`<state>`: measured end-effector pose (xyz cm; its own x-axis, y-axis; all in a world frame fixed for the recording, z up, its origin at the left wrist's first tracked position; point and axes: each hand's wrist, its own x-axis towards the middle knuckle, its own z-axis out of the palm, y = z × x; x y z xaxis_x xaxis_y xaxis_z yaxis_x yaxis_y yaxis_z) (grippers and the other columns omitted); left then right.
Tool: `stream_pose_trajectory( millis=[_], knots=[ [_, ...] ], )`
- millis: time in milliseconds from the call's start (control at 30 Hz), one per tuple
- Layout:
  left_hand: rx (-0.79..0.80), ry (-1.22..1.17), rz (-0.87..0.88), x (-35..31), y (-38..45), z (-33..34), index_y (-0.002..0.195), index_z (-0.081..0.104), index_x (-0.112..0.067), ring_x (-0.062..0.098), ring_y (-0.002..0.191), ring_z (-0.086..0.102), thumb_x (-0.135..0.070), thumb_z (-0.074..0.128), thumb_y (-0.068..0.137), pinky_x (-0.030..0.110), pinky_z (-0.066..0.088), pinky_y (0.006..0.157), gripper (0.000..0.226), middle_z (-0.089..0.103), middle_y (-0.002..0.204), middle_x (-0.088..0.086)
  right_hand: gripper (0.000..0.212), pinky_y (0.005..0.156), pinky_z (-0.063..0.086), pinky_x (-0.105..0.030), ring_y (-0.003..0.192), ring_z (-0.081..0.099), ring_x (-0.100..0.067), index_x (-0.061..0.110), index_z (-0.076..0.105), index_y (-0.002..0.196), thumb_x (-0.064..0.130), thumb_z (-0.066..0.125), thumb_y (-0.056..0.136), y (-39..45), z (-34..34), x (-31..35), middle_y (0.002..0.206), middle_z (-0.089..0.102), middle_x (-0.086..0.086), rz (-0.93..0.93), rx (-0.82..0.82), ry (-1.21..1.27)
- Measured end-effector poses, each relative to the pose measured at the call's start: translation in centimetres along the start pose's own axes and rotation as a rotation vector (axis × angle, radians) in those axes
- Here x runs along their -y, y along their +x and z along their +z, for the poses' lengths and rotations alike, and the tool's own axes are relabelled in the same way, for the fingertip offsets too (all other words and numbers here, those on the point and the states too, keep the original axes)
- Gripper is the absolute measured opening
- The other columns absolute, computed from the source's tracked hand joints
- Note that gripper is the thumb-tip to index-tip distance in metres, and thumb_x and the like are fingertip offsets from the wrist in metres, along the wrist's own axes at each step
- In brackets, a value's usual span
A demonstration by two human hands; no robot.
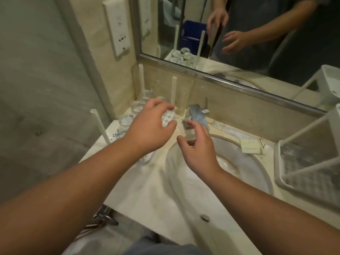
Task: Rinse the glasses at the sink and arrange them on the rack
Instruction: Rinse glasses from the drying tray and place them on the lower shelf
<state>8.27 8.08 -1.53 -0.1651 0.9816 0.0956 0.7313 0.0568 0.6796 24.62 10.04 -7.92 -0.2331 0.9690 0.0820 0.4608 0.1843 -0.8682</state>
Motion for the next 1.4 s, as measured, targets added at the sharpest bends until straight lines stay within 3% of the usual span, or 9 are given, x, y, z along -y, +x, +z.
stream_pose_trajectory(
  millis=[233, 400, 467, 533, 633, 733, 833, 1000, 1400],
  knots=[
    [-0.097, -0.046, -0.128, 4.4, 0.8, -5.3, 0.149, 0.039, -0.042, 0.022, 0.132, 0.053, -0.039, 0.063, 0.092, 0.041, 0.044, 0.107, 0.062, 0.003, 0.167, -0.003, 0.072, 0.09, 0.043, -0.025, 0.055, 0.063, 0.0, 0.051, 0.022, 0.148, 0.046, 0.063, 0.089, 3.6, 4.4, 3.1, 0.165, 0.006, -0.001, -0.059, 0.149, -0.19],
    [-0.171, -0.061, -0.243, 9.0, -0.1, -6.0, 0.15, 0.037, -0.041, 0.023, 0.123, 0.058, -0.035, 0.063, 0.092, 0.025, 0.04, 0.1, 0.064, 0.005, 0.167, 0.003, 0.083, 0.093, 0.043, -0.029, 0.08, 0.07, -0.022, 0.057, 0.006, 0.148, 0.046, 0.061, 0.088, 5.7, 6.9, 2.6, 0.165, -0.01, -0.003, -0.036, 0.253, -0.411],
    [-0.172, -0.095, -0.23, 10.7, -0.6, -5.6, 0.146, 0.046, -0.033, 0.02, 0.112, 0.064, -0.03, 0.064, 0.092, 0.023, 0.043, 0.094, 0.057, 0.029, 0.161, 0.004, 0.082, 0.089, 0.041, -0.027, 0.083, 0.07, -0.021, 0.055, 0.008, 0.149, 0.042, 0.061, 0.088, 6.2, 7.9, 2.1, 0.165, 0.003, -0.004, -0.04, 0.283, -0.418],
    [-0.151, -0.091, -0.224, 12.3, -1.2, -4.9, 0.14, 0.054, -0.027, 0.014, 0.101, 0.067, -0.028, 0.064, 0.092, 0.022, 0.045, 0.085, 0.049, 0.05, 0.145, 0.0, 0.074, 0.091, 0.04, -0.026, 0.098, 0.067, -0.024, 0.044, 0.023, 0.151, 0.033, 0.062, 0.089, 6.6, 8.8, 1.9, 0.157, 0.033, -0.002, -0.069, 0.302, -0.4],
    [-0.1, 0.014, -0.222, 14.4, -1.8, -3.5, 0.138, 0.054, -0.025, 0.018, 0.104, 0.064, -0.029, 0.065, 0.09, 0.029, 0.047, 0.089, 0.049, 0.055, 0.135, 0.001, 0.054, 0.085, 0.038, -0.021, 0.102, 0.065, -0.02, 0.027, 0.046, 0.144, 0.019, 0.059, 0.092, 7.2, 9.8, 1.6, 0.135, 0.059, -0.002, -0.089, 0.326, -0.457],
    [-0.015, 0.131, -0.281, 16.0, -1.9, -2.0, 0.145, 0.044, -0.026, 0.023, 0.12, 0.057, -0.035, 0.063, 0.091, 0.037, 0.049, 0.094, 0.059, 0.047, 0.142, 0.001, 0.047, 0.083, 0.04, -0.021, 0.099, 0.064, -0.017, 0.023, 0.053, 0.137, 0.013, 0.059, 0.092, 7.4, 10.5, 1.8, 0.127, 0.062, 0.0, -0.091, 0.354, -0.474],
    [0.034, 0.222, -0.341, 17.0, -1.9, -0.6, 0.148, 0.035, -0.03, 0.022, 0.12, 0.057, -0.048, 0.061, 0.09, 0.035, 0.049, 0.084, 0.067, 0.043, 0.144, -0.005, 0.045, 0.087, 0.043, -0.022, 0.1, 0.064, -0.019, 0.021, 0.055, 0.135, 0.014, 0.06, 0.091, 7.4, 10.9, 1.8, 0.126, 0.062, -0.001, -0.115, 0.368, -0.483],
    [0.068, 0.254, -0.42, 18.0, -1.2, 1.1, 0.151, 0.029, -0.028, 0.021, 0.125, 0.054, -0.062, 0.06, 0.086, 0.037, 0.047, 0.088, 0.08, 0.042, 0.146, -0.006, 0.04, 0.084, 0.04, -0.02, 0.099, 0.063, -0.017, 0.019, 0.058, 0.132, 0.012, 0.057, 0.092, 7.3, 11.0, 1.2, 0.122, 0.064, -0.001, -0.105, 0.346, -0.495],
    [-0.013, 0.247, -0.449, 18.5, -1.1, 1.5, 0.136, 0.047, -0.036, 0.018, 0.112, 0.062, -0.067, 0.066, 0.077, 0.032, 0.046, 0.078, 0.07, 0.058, 0.126, -0.01, 0.039, 0.081, 0.046, -0.025, 0.085, 0.06, -0.012, 0.021, 0.059, 0.13, 0.014, 0.059, 0.091, 6.3, 10.4, 0.8, 0.112, 0.062, 0.004, -0.048, 0.291, -0.434]
  ],
)
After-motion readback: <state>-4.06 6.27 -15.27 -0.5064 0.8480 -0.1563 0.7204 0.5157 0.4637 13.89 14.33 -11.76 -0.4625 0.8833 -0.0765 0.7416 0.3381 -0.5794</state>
